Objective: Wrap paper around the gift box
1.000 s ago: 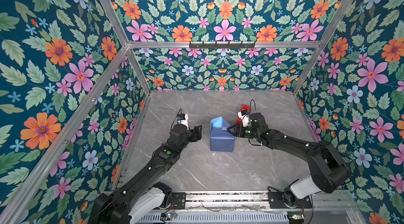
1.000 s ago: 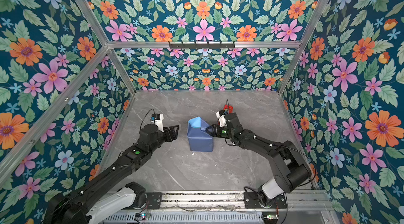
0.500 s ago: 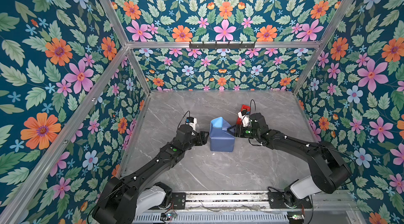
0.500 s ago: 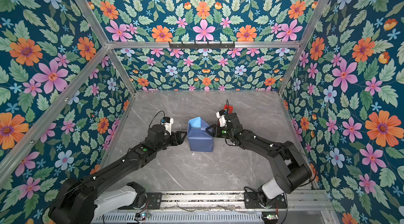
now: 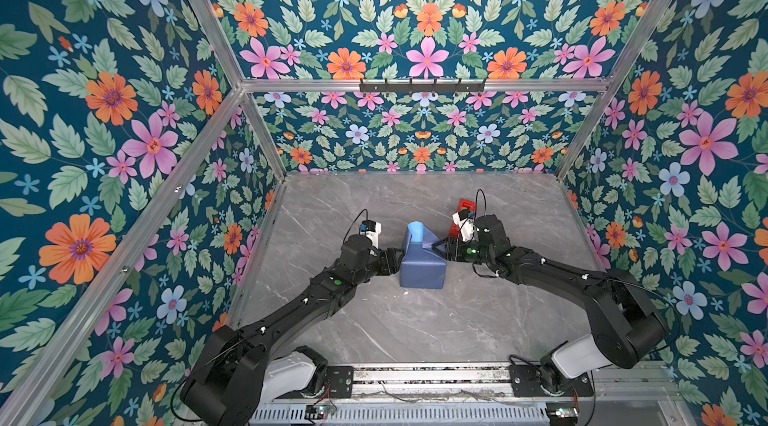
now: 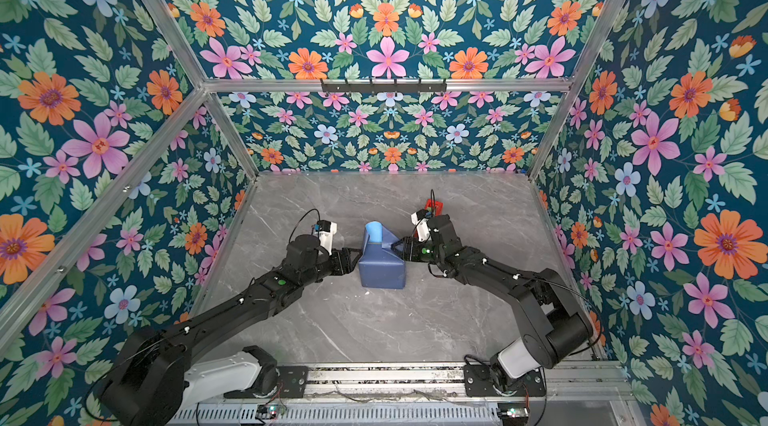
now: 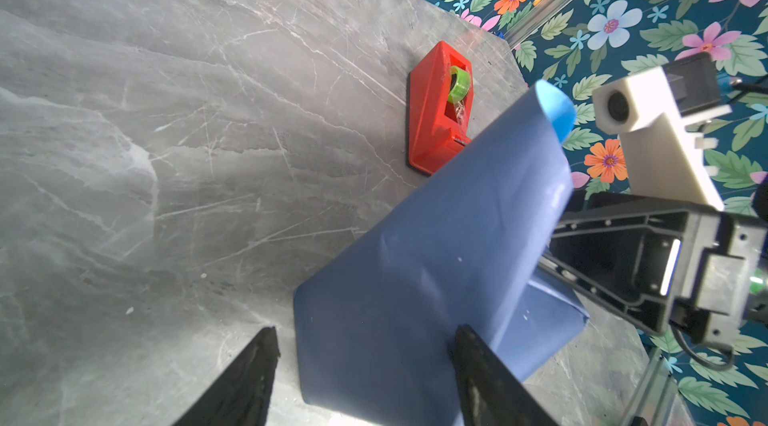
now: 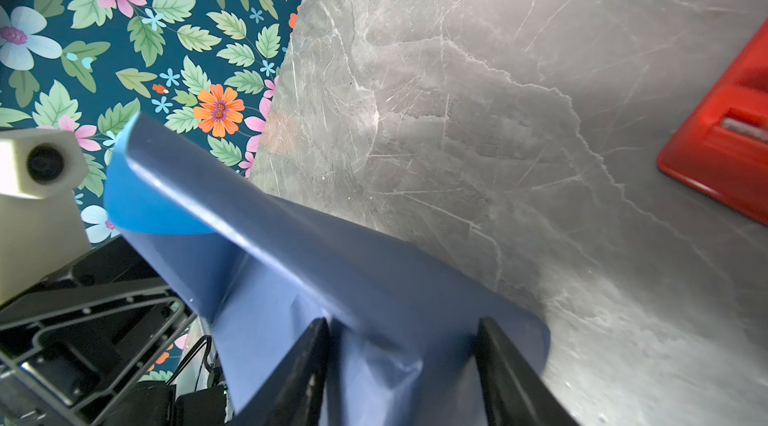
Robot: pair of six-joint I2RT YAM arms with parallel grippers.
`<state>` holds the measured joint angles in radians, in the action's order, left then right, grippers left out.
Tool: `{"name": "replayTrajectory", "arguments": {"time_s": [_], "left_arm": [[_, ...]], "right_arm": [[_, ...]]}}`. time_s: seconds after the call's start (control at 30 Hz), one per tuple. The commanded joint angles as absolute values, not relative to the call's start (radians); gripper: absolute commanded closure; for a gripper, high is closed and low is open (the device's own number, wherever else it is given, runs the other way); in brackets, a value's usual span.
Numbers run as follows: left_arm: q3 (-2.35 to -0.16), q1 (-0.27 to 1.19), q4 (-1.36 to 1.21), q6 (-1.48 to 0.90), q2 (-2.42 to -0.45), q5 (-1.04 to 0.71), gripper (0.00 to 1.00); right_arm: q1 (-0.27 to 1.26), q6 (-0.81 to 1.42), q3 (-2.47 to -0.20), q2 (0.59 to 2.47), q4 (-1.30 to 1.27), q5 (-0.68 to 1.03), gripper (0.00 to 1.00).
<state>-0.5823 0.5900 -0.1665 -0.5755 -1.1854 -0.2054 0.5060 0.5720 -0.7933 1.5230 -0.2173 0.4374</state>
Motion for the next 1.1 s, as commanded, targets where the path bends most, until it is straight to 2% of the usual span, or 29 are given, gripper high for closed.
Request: {"name": "replayTrajectory", "arguments": {"time_s": [0.0,1.07], "left_arm": [[-0.600,0.590,-0.190,-0.553,-1.205,-0.195,0.31],[-0.705,0.588,-0.207,-0.454,-1.383,-0.224,0.26]], "right_arm": [[0.507,0.562,-0.787,1.524,-0.138,0.414,0.43],[0.507,0.559,-0.793,1.531,-0.141,0.421,0.44]]}}
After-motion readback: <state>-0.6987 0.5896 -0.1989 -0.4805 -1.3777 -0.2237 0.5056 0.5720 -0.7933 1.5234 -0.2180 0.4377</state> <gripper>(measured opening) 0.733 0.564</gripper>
